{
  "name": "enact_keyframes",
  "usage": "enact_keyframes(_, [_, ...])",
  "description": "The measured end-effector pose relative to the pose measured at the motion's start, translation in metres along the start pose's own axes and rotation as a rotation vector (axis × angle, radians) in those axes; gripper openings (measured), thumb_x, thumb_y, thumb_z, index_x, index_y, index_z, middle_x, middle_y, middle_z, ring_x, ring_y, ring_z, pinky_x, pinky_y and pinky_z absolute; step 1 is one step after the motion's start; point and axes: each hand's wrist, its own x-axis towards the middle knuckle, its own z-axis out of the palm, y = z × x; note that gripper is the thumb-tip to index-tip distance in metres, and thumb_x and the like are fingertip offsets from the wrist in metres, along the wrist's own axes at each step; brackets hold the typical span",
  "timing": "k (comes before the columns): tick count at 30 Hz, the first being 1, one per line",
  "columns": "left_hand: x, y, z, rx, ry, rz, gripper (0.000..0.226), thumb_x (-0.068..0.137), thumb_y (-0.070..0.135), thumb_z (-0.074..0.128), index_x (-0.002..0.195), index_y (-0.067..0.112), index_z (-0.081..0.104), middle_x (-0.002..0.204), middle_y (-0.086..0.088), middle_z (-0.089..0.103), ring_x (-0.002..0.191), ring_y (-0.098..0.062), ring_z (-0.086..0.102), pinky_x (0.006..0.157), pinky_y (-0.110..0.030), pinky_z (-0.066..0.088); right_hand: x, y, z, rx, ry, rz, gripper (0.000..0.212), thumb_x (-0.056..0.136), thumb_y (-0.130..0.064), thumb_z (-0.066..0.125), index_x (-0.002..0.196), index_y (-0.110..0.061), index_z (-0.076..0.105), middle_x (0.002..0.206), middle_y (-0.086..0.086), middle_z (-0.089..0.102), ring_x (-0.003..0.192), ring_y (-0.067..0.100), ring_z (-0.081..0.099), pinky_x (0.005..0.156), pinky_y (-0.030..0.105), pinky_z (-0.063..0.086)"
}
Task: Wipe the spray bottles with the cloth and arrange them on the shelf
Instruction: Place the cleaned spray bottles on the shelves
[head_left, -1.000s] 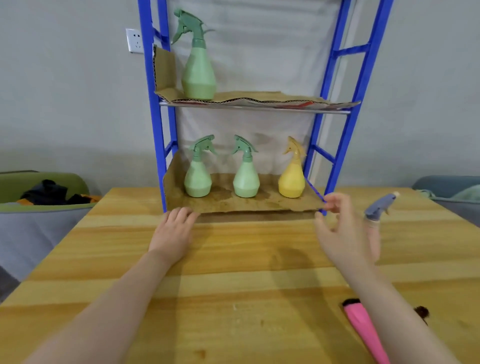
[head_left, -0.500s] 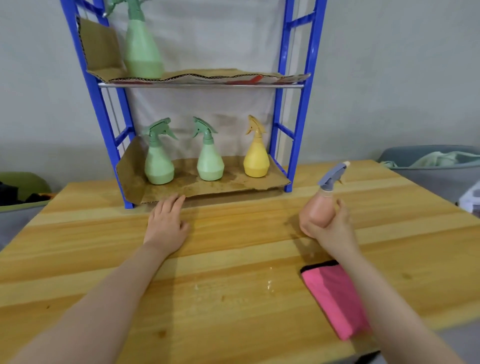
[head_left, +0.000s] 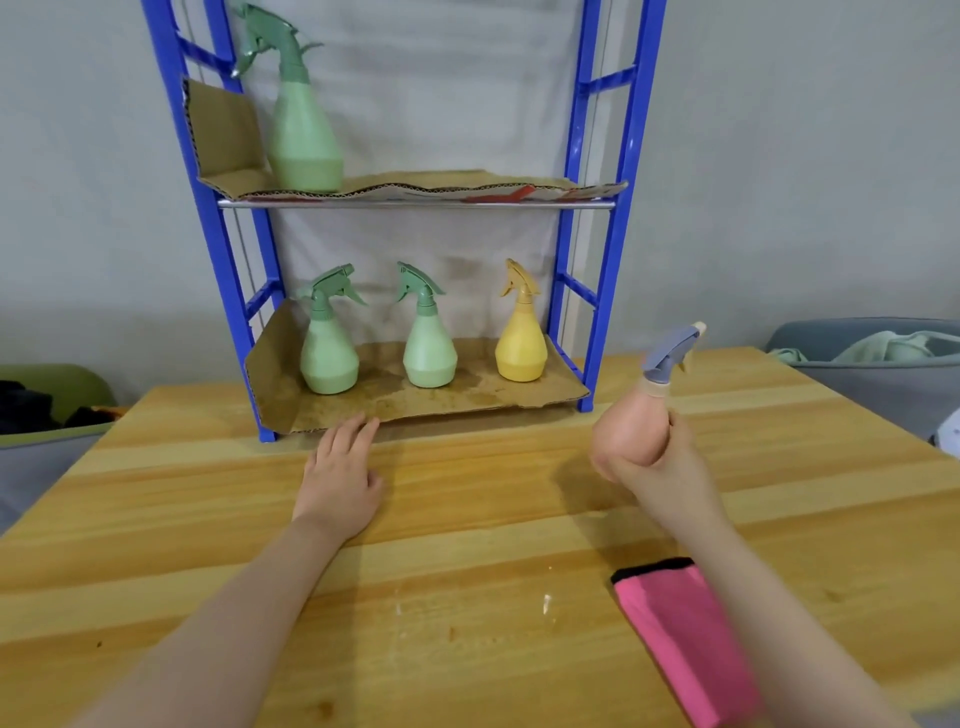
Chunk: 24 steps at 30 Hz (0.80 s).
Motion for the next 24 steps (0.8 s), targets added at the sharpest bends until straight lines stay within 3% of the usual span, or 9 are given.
enact_keyframes(6, [-0.004, 0.004, -0.007, -0.016, -0.017, -0.008, 0.072, 0.092, 0.024, 0.05, 0.156, 0.024, 0.017, 0.162, 0.002, 0.016, 0.15, -0.02, 0.011, 0.122, -0.041, 0.017, 0.007, -0.09, -0.015, 0.066, -0.008, -0.219, 0.072, 0.072, -0.037, 0.083, 0.13, -0.032, 0.042, 0.107, -0.014, 0.055, 0.092, 0.011, 0.057, 0.072, 0.028, 0.043])
enact_keyframes(10, [-0.008, 0.006, -0.009, -0.021, -0.023, -0.013, 0.071, 0.094, 0.024, 0.046, 0.156, 0.025, 0.013, 0.163, 0.003, 0.013, 0.151, -0.019, 0.009, 0.122, -0.039, 0.015, 0.023, -0.16, -0.026, 0.087, -0.023, -0.351, 0.074, 0.074, -0.041, 0.081, 0.136, -0.029, 0.043, 0.116, -0.012, 0.057, 0.102, 0.014, 0.056, 0.079, 0.028, 0.042])
enact_keyframes(16, [-0.009, 0.009, -0.013, -0.016, -0.026, -0.01, 0.07, 0.095, 0.027, 0.042, 0.157, 0.028, 0.007, 0.163, 0.008, 0.006, 0.151, -0.016, 0.005, 0.122, -0.035, 0.01, 0.057, -0.253, -0.032, 0.111, 0.008, -0.53, 0.086, 0.065, -0.054, 0.079, 0.137, -0.026, 0.042, 0.118, -0.011, 0.057, 0.109, 0.016, 0.059, 0.091, 0.038, 0.052])
enact_keyframes(20, [-0.008, 0.009, -0.014, -0.027, -0.016, -0.003, 0.071, 0.096, 0.027, 0.042, 0.156, 0.03, 0.004, 0.163, 0.01, 0.004, 0.151, -0.015, 0.001, 0.122, -0.034, 0.01, 0.092, -0.293, -0.022, 0.074, -0.008, -0.521, 0.078, 0.075, -0.05, 0.077, 0.138, -0.022, 0.04, 0.121, -0.006, 0.056, 0.106, 0.017, 0.057, 0.083, 0.034, 0.05])
enact_keyframes(24, [-0.007, 0.008, -0.013, -0.047, -0.004, 0.0, 0.07, 0.095, 0.026, 0.042, 0.156, 0.028, 0.009, 0.163, 0.009, 0.006, 0.151, -0.014, 0.004, 0.121, -0.033, 0.012, 0.131, -0.305, -0.001, -0.045, -0.047, -0.438, 0.084, 0.077, -0.05, 0.076, 0.142, -0.015, 0.035, 0.13, 0.002, 0.053, 0.109, 0.021, 0.053, 0.08, 0.035, 0.047])
